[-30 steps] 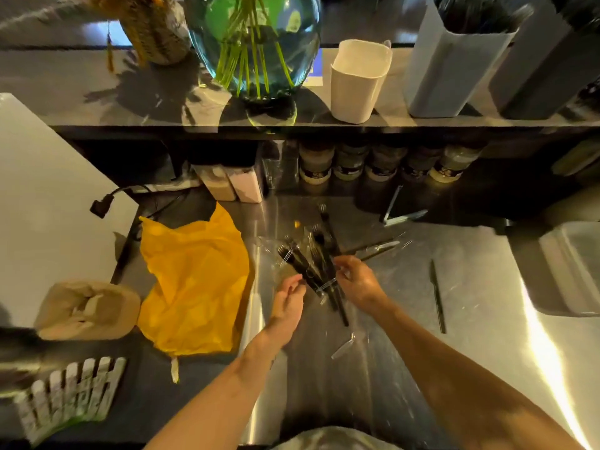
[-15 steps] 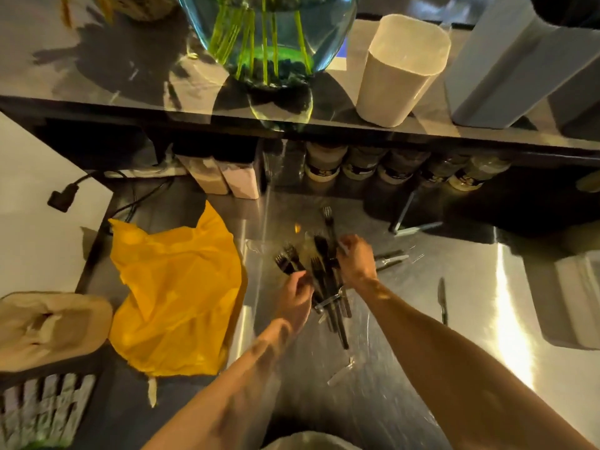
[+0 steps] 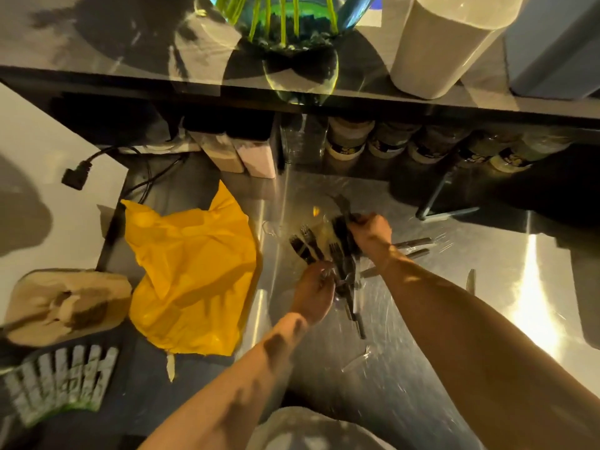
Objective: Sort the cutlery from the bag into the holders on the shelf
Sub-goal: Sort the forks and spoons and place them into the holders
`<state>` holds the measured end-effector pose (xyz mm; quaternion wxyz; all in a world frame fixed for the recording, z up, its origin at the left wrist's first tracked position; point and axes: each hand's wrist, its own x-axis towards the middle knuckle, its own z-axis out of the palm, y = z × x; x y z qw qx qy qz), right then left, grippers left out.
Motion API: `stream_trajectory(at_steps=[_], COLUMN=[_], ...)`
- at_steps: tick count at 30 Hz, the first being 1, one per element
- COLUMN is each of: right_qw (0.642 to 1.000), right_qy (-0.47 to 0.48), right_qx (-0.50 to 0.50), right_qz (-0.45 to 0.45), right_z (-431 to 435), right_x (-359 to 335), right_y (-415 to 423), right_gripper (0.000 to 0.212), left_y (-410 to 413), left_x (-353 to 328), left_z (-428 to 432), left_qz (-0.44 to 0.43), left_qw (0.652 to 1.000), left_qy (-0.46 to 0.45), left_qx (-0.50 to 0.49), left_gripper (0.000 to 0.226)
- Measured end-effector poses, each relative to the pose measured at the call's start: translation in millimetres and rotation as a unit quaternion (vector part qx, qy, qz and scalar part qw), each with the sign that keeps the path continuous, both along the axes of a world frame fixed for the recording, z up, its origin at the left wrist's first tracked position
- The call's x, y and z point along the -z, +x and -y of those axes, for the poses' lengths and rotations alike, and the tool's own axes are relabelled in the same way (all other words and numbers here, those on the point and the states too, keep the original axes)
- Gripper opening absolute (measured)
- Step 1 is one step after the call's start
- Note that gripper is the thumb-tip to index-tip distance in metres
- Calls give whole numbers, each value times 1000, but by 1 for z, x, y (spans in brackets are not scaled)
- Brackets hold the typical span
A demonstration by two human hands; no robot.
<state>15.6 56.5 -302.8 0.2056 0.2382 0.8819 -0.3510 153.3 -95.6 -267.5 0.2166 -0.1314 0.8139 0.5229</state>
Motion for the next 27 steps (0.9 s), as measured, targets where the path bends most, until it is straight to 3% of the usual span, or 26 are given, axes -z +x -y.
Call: stream_trajectory(at_steps=[6, 12, 16, 21, 27], right_qw=[992, 981, 990, 993, 993], right_qy=[-65, -105, -107, 41, 92], right_qx=[83, 39, 41, -103, -72], right_qz=[-75, -160, -79, -35, -15], right_z=[-10, -16, -10, 11, 20], right_x=[-18, -27, -20, -9, -8], right_y=[23, 68, 88, 101, 98], right_gripper=[27, 13, 19, 40, 49], left_y=[-10, -10, -2, 2, 1], left_x=[7, 16, 25, 28, 34], left_z=[1, 2, 3, 5, 13], left_qz=[-4, 23, 27, 27, 24], left_qw=[1000, 1000, 999, 999, 998], left_qy=[29, 9, 5, -7, -51], left_qx=[4, -4, -27, -32, -10], left_gripper=[22, 28, 29, 29, 28])
